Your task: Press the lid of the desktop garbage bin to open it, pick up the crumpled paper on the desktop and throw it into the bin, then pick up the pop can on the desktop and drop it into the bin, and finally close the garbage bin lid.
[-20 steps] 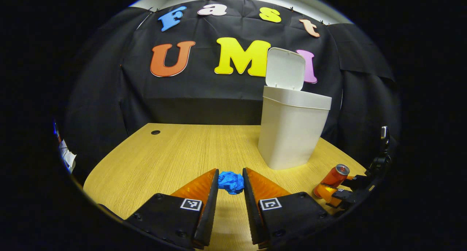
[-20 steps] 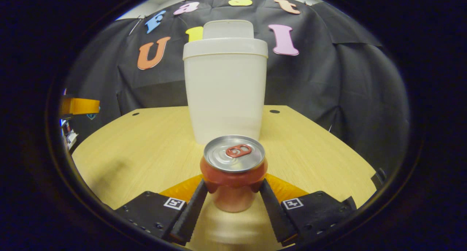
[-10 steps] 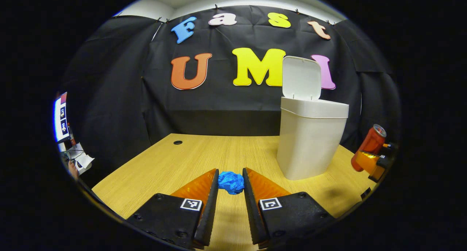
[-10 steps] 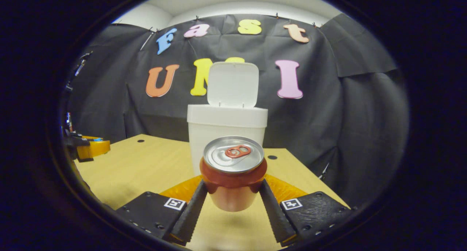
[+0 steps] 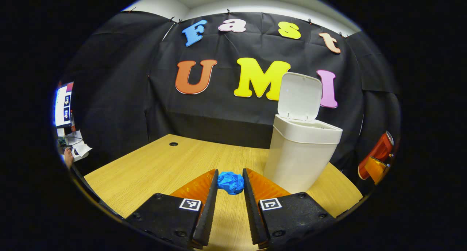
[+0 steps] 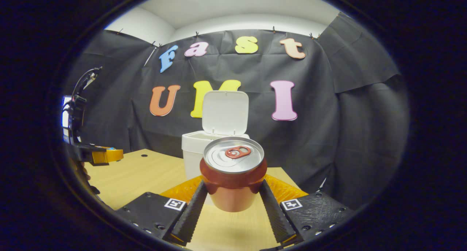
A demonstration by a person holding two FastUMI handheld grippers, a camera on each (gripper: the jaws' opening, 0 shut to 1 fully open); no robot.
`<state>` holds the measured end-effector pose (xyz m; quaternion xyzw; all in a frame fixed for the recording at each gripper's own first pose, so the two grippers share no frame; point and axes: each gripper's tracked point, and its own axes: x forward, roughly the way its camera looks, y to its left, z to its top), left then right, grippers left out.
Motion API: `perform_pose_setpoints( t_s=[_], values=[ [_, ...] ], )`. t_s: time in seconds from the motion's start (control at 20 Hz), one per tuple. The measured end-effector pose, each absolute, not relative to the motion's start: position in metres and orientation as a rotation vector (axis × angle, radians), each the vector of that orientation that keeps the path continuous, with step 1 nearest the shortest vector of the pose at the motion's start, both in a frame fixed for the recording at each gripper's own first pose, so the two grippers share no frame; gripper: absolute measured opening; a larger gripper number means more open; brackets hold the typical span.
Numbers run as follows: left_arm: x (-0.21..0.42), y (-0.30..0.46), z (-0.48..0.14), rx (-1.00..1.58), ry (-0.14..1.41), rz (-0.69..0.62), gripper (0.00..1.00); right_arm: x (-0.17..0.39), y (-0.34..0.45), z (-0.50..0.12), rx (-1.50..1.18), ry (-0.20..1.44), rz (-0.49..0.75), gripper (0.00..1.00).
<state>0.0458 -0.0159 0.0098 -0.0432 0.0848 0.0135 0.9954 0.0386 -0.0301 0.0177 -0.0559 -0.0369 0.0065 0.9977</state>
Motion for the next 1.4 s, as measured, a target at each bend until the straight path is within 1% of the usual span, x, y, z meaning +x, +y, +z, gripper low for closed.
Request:
perform_pose_setpoints(
  t_s=[0.1,0.2,0.3,0.35,0.4,0.55,0.65,0.85,1.05,1.2,1.3,1.35,1.4],
  values=[
    [0.055,-0.031,0.031,-0.069,0.115,0.016,0.44,0.039,-0.035,0.017,-0.106,-0.069,0.011,0.80],
    [0.064,-0.056,0.058,-0.045,0.049,-0.048,0.45,0.040,-0.031,0.014,-0.077,-0.048,0.057,0.80],
    [0.075,-0.065,0.090,-0.013,-0.045,-0.050,0.46,0.043,-0.034,0.013,-0.042,-0.032,0.093,0.80],
    [0.082,-0.071,0.101,-0.003,-0.078,-0.050,0.45,0.046,-0.041,0.014,-0.034,-0.029,0.083,0.81],
    [0.089,-0.078,0.111,0.007,-0.102,-0.054,0.45,0.049,-0.050,0.014,-0.027,-0.026,0.070,0.80],
    [0.115,-0.100,0.141,0.025,-0.182,-0.088,0.45,0.057,-0.082,0.011,0.032,0.003,0.002,0.80],
    [0.137,-0.113,0.151,0.029,-0.220,-0.100,0.45,0.058,-0.097,0.011,0.084,0.013,-0.018,0.80],
    [0.186,-0.160,0.155,0.012,-0.257,-0.215,0.45,0.056,-0.110,0.017,0.145,-0.003,-0.022,0.80],
    [0.228,-0.202,0.119,0.003,-0.151,-0.313,0.45,0.057,-0.106,0.017,0.130,-0.008,-0.015,0.80],
    [0.246,-0.218,0.090,0.021,-0.054,-0.324,0.48,0.061,-0.104,0.014,0.120,0.000,-0.007,0.81],
    [0.249,-0.231,0.083,0.016,-0.028,-0.337,0.48,0.063,-0.108,0.012,0.117,-0.001,-0.012,0.80],
    [0.251,-0.236,0.082,0.018,-0.027,-0.343,0.41,0.065,-0.110,0.013,0.123,0.001,-0.016,0.80],
    [0.251,-0.241,0.079,0.020,-0.018,-0.351,0.48,0.066,-0.113,0.012,0.132,0.005,-0.021,0.80]
  ],
)
